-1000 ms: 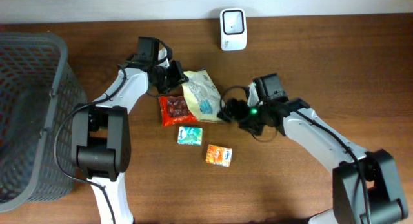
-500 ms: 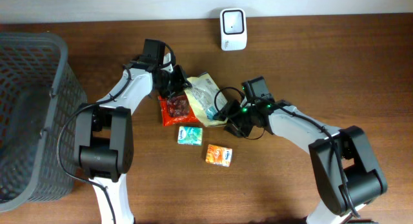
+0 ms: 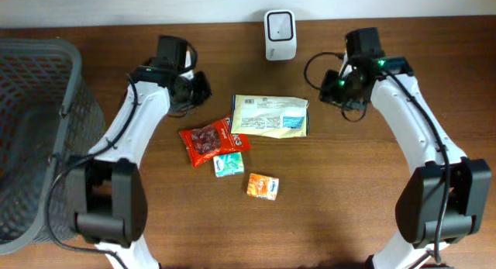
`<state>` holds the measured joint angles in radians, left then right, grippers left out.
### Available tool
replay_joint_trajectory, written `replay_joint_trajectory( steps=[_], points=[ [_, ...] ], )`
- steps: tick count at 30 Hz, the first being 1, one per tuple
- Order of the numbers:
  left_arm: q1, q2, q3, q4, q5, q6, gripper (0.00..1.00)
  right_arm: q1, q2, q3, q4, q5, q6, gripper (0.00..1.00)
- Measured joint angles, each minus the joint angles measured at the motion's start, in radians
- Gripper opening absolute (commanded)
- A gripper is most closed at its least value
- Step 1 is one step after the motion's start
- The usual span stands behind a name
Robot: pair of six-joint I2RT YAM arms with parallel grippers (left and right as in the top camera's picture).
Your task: Scan the item barcode
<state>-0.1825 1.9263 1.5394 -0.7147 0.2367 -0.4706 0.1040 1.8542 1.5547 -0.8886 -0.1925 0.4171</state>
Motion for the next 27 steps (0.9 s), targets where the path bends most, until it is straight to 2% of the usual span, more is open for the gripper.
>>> replay_joint_trajectory(
  steps=[2, 3, 7, 10, 13, 16, 19, 21, 23, 27],
  points=[
    [-0.072, -0.005, 0.002, 0.075, 0.021, 0.0, 0.05, 0.013, 0.004, -0.001, 0.055, -0.069, -0.01, 0.04],
    [-0.119, -0.005, 0.0, 0.1, 0.024, 0.0, 0.01, 0.029, 0.016, 0.0, 0.064, -0.085, -0.01, 0.04],
    [-0.253, 0.004, 0.0, 0.148, -0.07, 0.003, 0.0, 0.097, 0.253, -0.001, 0.119, -0.139, -0.01, 0.04],
    [-0.253, 0.132, 0.003, 0.167, -0.096, 0.003, 0.0, 0.097, 0.301, 0.001, 0.115, -0.138, -0.009, 0.04],
    [-0.241, 0.219, 0.002, 0.159, -0.137, 0.003, 0.0, 0.097, 0.301, 0.013, 0.04, -0.092, -0.01, 0.04],
    [-0.187, 0.223, 0.003, 0.111, -0.179, 0.003, 0.0, 0.078, 0.301, 0.017, -0.051, -0.043, -0.035, 0.04],
    [-0.113, 0.189, 0.001, 0.065, -0.188, 0.004, 0.0, 0.039, 0.299, 0.111, -0.191, -0.024, -0.07, 0.04],
    [-0.109, 0.101, -0.001, 0.088, -0.133, 0.003, 0.0, 0.037, 0.298, 0.166, -0.169, -0.111, -0.125, 0.04],
    [-0.156, 0.048, 0.004, 0.154, -0.003, 0.003, 0.0, 0.055, 0.298, 0.171, -0.132, -0.181, -0.153, 0.04],
    [-0.27, 0.064, 0.003, 0.214, 0.045, 0.001, 0.0, 0.041, 0.298, 0.171, -0.12, -0.18, -0.109, 0.04]
  ],
)
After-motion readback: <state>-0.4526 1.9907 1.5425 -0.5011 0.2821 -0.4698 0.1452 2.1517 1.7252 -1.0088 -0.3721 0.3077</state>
